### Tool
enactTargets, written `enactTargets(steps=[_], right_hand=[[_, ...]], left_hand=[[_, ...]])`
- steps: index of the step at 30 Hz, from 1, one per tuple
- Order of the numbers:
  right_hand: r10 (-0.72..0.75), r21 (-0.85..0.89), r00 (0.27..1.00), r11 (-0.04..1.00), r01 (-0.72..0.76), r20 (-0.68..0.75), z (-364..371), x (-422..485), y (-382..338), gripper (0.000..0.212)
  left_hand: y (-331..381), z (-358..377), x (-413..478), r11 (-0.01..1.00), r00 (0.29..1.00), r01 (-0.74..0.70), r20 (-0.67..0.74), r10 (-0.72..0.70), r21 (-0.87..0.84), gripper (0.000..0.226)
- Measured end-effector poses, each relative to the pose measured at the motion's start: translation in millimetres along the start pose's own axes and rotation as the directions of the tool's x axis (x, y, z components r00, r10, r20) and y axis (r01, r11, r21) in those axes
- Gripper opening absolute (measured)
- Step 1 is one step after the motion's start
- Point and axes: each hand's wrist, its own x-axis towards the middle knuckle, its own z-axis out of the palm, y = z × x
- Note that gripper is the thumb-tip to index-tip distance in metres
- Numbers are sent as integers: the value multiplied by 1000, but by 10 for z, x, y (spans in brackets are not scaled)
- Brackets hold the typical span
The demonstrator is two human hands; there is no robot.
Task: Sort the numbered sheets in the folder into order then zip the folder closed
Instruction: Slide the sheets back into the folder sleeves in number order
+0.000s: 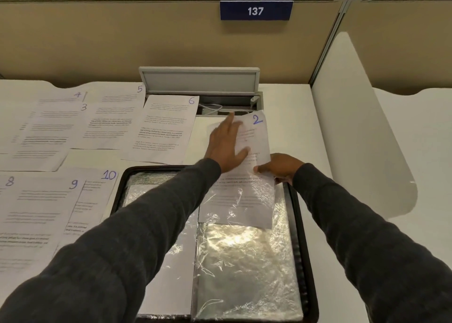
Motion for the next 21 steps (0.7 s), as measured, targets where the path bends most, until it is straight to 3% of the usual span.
enactTargets(steps=[3,8,11,15,21], right_hand=[[-36,72,999,997,35,9,30,-66,47,36],[-112,230,992,968,96,61,16,-195,179,43],[-124,266,992,956,128,-32,34,-244,311,42],[6,295,979,954,55,-204,102,-201,476,36],[30,301,938,950,80,-344,123,-156,535,32]], left_hand=[[37,-132,383,996,995,85,46,-86,25,81],[14,-281,768,995,944,102,317,-96,-4,29],[-4,-296,839,995,926,97,368,-81,-25,23],[-25,-186,841,993,900,116,426,-93,-29,22],[-68,-32,811,983,923,163,364,-122,-82,18]])
